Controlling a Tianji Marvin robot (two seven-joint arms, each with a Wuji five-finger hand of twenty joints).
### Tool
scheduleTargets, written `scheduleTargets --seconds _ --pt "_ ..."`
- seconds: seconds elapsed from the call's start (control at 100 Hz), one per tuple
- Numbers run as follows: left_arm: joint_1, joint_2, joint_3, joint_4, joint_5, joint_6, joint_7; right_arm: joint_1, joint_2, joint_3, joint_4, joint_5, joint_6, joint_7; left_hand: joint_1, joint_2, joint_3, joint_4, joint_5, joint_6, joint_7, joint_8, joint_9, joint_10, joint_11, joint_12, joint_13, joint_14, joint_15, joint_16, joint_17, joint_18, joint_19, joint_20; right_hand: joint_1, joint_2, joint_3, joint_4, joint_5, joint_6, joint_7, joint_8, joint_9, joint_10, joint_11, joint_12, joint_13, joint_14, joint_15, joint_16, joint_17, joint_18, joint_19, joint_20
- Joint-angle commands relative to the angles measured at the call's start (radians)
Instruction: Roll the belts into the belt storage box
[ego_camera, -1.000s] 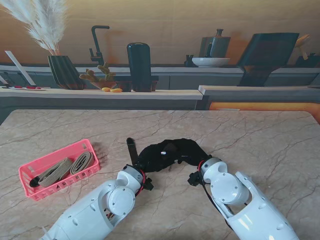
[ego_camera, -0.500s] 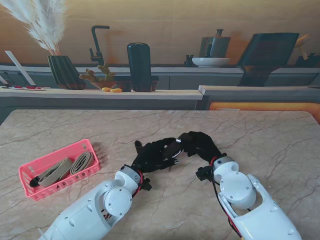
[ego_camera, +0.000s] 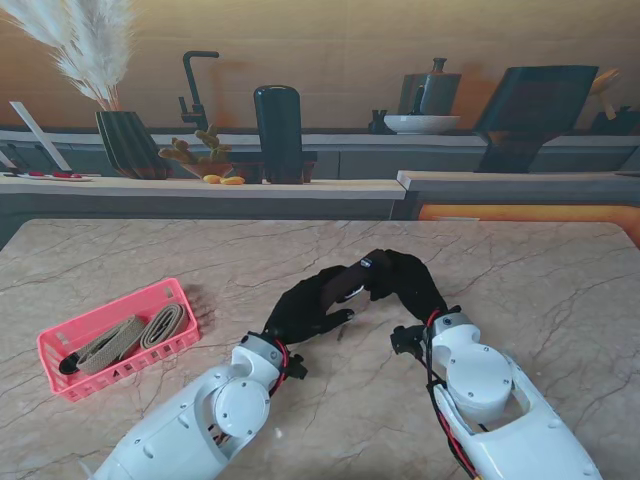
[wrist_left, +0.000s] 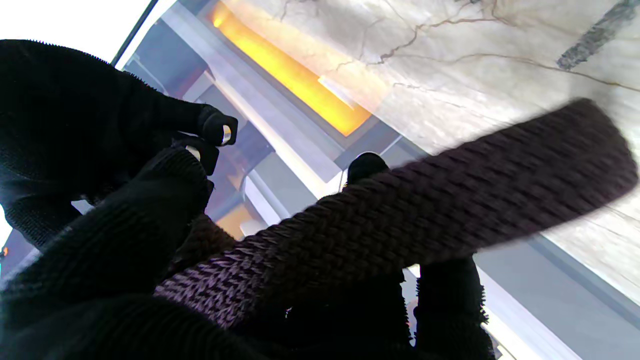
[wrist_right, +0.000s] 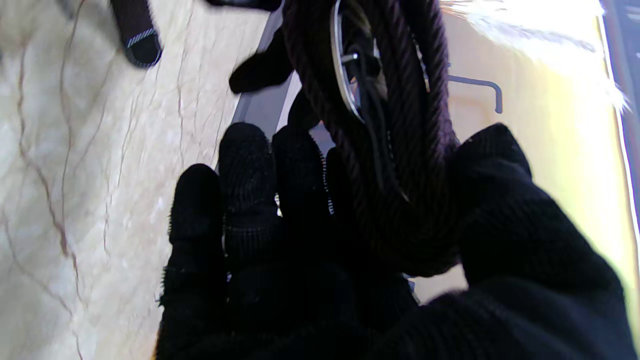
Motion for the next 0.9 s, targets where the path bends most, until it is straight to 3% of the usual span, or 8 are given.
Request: scheduleTargets --seconds 0.0,0.04,0.2,0.3,0.46,0.63,0.89 --pt "0.002 -0.015 0.006 0.011 -0.016 -0.010 0.007 -0.005 -0.014 -0.013 -0.013 0.024 0.002 0.021 -0.021 0.060 -0.072 0.024 -0.051 -0.008 0.004 -0.005 -0.066 -0.011 -0.042 -0.031 -0.095 0.034 -0.158 -0.072 -0.071 0.015 -0.061 -0.022 0.154 0.130 0.139 0.026 0.027 -0.301 0.121 0.011 0.018 -0.023 0.015 0.012 0.014 -0.057 0.014 0.010 -0.012 -0.043 -0.008 -0.013" --pt "0.001 -0.019 0.007 0.017 -0.026 -0.017 0.011 -0.005 -0.014 -0.015 -0.015 0.064 0.008 0.037 -0.025 0.067 -0.099 0.027 -0.061 -0.013 0.001 -0.008 -0.088 -0.012 -0.057 -0.041 -0.146 0.051 -0.242 -0.107 -0.100 0.019 -0.091 -0.031 0.154 0.131 0.137 0.026 0.027 -0.302 0.121 0.011 0.017 -0.022 0.015 0.012 0.013 -0.058 0.014 0.010 -0.013 -0.044 -0.010 -0.013" --pt "-0.001 -0.027 0.004 0.035 -0.051 -0.035 0.020 -0.006 -0.018 -0.018 -0.020 0.192 0.026 0.079 -0.063 0.119 -0.199 0.030 -0.101 -0.036 -0.011 -0.019 -0.158 -0.021 -0.109 -0.073 -0.299 0.045 -0.470 -0.222 -0.190 -0.005 -0.210 -0.070 0.158 0.137 0.120 0.025 0.023 -0.318 0.122 0.011 0.003 -0.019 0.022 0.020 0.001 -0.063 0.032 0.028 -0.016 -0.050 -0.019 -0.007" --pt "-0.005 -0.033 0.007 0.052 -0.060 -0.043 0.031 -0.004 -0.021 -0.018 -0.015 0.263 0.031 0.103 -0.079 0.134 -0.242 0.032 -0.121 -0.044 -0.025 -0.028 -0.198 -0.025 -0.128 -0.086 -0.369 0.030 -0.531 -0.256 -0.229 -0.028 -0.269 -0.092 0.165 0.155 0.070 0.039 0.020 -0.348 0.117 0.016 -0.053 -0.028 0.038 0.053 -0.036 -0.078 0.052 0.066 -0.024 -0.072 -0.037 0.018" --pt "-0.009 -0.044 0.015 0.070 -0.078 -0.055 0.044 0.000 -0.030 -0.017 -0.007 0.381 0.089 0.128 -0.098 0.176 -0.325 0.038 -0.118 -0.070 -0.205 -0.114 -0.282 -0.034 -0.153 -0.118 -0.466 0.008 -0.604 -0.301 -0.279 -0.076 -0.351 -0.124 0.167 0.155 0.061 0.043 0.024 -0.355 0.114 0.014 -0.148 -0.013 0.079 0.108 -0.108 -0.084 0.102 0.118 -0.055 -0.092 -0.050 0.042" --pt "-0.006 -0.054 0.014 0.069 -0.082 -0.072 0.076 0.016 -0.030 -0.028 0.016 0.382 0.132 0.150 -0.096 0.233 -0.446 0.045 -0.135 -0.119 -0.436 -0.124 -0.335 -0.050 -0.178 -0.153 -0.519 -0.011 -0.637 -0.330 -0.303 -0.126 -0.399 -0.159 0.165 0.148 0.068 0.046 0.033 -0.349 0.113 0.008 -0.201 -0.002 0.099 0.143 -0.147 -0.085 0.124 0.145 -0.069 -0.100 -0.049 0.061" --pt "-0.003 -0.052 0.009 0.063 -0.066 -0.092 0.089 0.044 -0.021 -0.033 0.050 0.389 0.215 0.225 -0.119 0.243 -0.473 0.031 -0.138 -0.155 -0.465 -0.144 -0.343 -0.057 -0.212 -0.171 -0.541 -0.021 -0.655 -0.343 -0.310 -0.160 -0.428 -0.183 0.154 0.134 0.091 0.056 0.051 -0.330 0.107 -0.007 -0.245 0.030 0.119 0.189 -0.198 -0.064 0.156 0.189 -0.137 -0.089 -0.081 0.076"
